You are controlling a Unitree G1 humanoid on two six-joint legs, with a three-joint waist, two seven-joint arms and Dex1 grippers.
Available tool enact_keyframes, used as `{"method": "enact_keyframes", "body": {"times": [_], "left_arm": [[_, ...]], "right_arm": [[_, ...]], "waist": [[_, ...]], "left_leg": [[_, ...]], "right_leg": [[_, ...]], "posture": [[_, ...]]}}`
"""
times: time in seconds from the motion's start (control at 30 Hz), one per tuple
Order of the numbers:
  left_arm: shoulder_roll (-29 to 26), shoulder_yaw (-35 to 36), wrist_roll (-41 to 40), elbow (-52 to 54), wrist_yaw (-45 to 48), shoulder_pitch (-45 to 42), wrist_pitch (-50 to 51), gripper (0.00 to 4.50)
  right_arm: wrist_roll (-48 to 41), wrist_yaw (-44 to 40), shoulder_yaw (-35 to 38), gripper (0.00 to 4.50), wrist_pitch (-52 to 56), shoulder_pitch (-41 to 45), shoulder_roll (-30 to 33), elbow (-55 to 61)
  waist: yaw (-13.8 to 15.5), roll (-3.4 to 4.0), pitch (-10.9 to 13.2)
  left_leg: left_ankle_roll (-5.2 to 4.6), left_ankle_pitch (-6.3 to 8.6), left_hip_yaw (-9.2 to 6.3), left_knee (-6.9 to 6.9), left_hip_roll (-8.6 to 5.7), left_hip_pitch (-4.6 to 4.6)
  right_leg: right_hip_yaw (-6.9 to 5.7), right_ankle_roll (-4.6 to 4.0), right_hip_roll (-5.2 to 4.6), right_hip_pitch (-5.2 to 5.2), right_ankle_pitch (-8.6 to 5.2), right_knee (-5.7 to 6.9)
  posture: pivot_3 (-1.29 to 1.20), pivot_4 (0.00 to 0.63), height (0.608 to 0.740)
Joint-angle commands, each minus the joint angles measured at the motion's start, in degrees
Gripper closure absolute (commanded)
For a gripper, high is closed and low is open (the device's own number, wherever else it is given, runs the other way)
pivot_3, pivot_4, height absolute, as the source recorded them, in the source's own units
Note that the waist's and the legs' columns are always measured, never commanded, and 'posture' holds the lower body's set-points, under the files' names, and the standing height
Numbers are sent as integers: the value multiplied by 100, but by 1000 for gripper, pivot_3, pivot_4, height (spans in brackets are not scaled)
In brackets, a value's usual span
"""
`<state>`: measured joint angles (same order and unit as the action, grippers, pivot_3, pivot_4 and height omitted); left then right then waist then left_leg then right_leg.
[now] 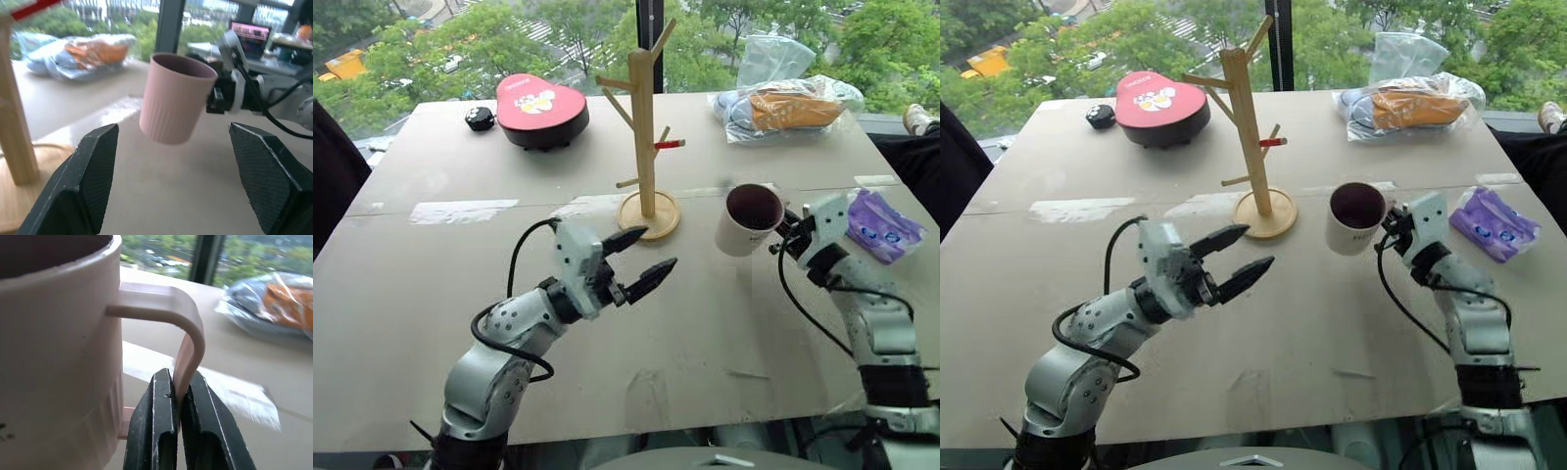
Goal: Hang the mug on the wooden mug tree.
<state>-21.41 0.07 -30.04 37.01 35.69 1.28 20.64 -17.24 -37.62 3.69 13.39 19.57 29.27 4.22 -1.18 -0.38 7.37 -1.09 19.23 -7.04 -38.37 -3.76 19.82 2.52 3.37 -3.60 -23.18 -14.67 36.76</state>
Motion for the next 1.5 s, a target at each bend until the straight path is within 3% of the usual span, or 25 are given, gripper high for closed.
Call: {"method": "enact_keyframes", "body": {"times": [0.03,0.17,0.47,0.83,1.5], "left_arm": [[203,24,219,61,-30,344,-709,807],[410,10,187,40,-102,393,-975,807],[622,-34,42,311,-393,464,-1136,807],[897,116,-310,302,-926,256,-1061,807],[719,27,-108,18,-829,255,-1248,807]], "right_arm": [[-102,-1346,-255,4434,57,1031,769,-218],[183,-2121,-762,4434,52,2080,1182,-749],[1037,-2878,-1543,4434,-490,3622,1187,-1762],[1301,-2859,-1669,4434,86,4320,853,-1545],[2090,-2680,-2111,4434,321,5084,221,-2080]], "waist": [[13,-3,5],[70,-27,14],[71,-37,18],[56,-37,18],[34,-37,18]], "left_leg": [[0,0,0,3,-1,0],[0,0,-12,1,1,4],[-2,1,-16,2,-6,23],[-1,1,-14,-4,-6,46],[-1,1,-16,-9,-7,63]], "right_leg": [[0,0,-3,0,0,0],[-12,-1,-5,1,0,-4],[-18,-1,-18,-14,0,-12],[-17,-2,-18,-38,1,-3],[-22,-3,-19,-55,1,-3]], "posture": [[0,150,740],[0,150,740],[0,150,740],[0,150,740],[0,150,740]]}}
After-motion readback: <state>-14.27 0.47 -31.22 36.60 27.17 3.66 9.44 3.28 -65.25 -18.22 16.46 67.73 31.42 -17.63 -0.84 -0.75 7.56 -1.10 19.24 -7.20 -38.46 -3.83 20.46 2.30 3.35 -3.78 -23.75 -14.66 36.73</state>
